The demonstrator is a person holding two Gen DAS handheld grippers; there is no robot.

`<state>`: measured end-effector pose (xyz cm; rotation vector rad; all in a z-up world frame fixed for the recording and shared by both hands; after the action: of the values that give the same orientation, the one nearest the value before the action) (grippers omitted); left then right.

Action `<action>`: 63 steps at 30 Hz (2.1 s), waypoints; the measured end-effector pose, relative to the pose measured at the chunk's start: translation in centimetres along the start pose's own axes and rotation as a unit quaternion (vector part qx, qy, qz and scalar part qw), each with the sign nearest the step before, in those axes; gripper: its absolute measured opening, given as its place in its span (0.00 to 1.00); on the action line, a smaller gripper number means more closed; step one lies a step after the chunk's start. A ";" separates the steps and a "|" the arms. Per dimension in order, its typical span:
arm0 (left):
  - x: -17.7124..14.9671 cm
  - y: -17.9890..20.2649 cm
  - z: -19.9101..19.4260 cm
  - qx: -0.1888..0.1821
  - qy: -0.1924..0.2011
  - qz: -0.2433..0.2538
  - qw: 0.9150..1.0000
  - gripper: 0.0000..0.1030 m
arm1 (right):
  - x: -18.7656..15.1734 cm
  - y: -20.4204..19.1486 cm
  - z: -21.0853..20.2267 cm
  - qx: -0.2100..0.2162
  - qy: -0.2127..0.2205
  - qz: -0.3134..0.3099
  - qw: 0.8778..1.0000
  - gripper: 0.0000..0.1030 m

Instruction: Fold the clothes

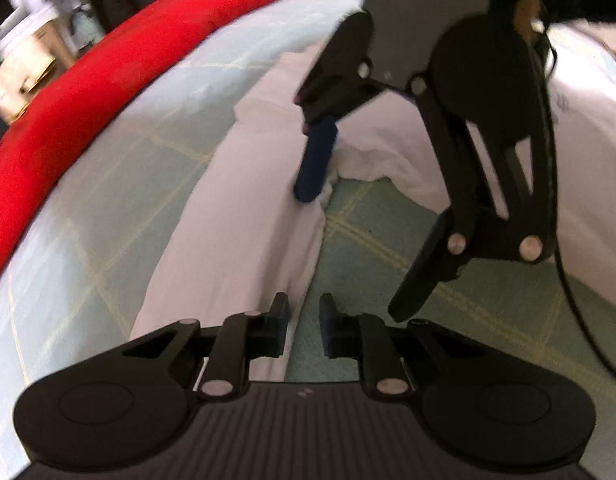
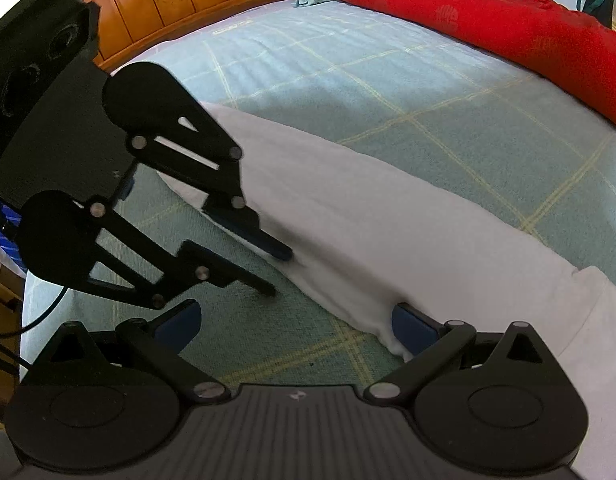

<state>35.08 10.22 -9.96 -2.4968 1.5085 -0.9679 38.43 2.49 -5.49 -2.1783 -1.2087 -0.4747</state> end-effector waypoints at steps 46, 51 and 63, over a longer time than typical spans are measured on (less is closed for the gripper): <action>-10.7 -10.0 -2.6 0.038 -0.104 -0.353 0.929 0.25 | 1.3 0.8 0.2 0.014 0.044 0.106 0.993 1.00; -14.6 -10.6 -4.2 0.052 -0.104 -0.398 0.910 0.25 | 2.3 -0.1 2.7 0.017 0.045 0.106 0.993 1.00; -17.5 -13.9 -5.4 0.073 -0.071 -0.471 0.876 0.39 | 4.5 -1.7 4.5 -0.003 0.053 0.103 0.993 1.00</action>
<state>37.34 33.06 -8.91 -3.0704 0.0689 -0.8610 39.42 8.95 -5.82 -2.2236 -0.9169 -0.4993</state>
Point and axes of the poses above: each gripper's, at about its wrist camera, not at the fingertips, and z roughly the way its jaws point, y to its right, x to its top, the point moved 3 cm from there along z, roughly the way its jaws point, and after that the axes turned 8 degrees about x, right-handed, at the moved point
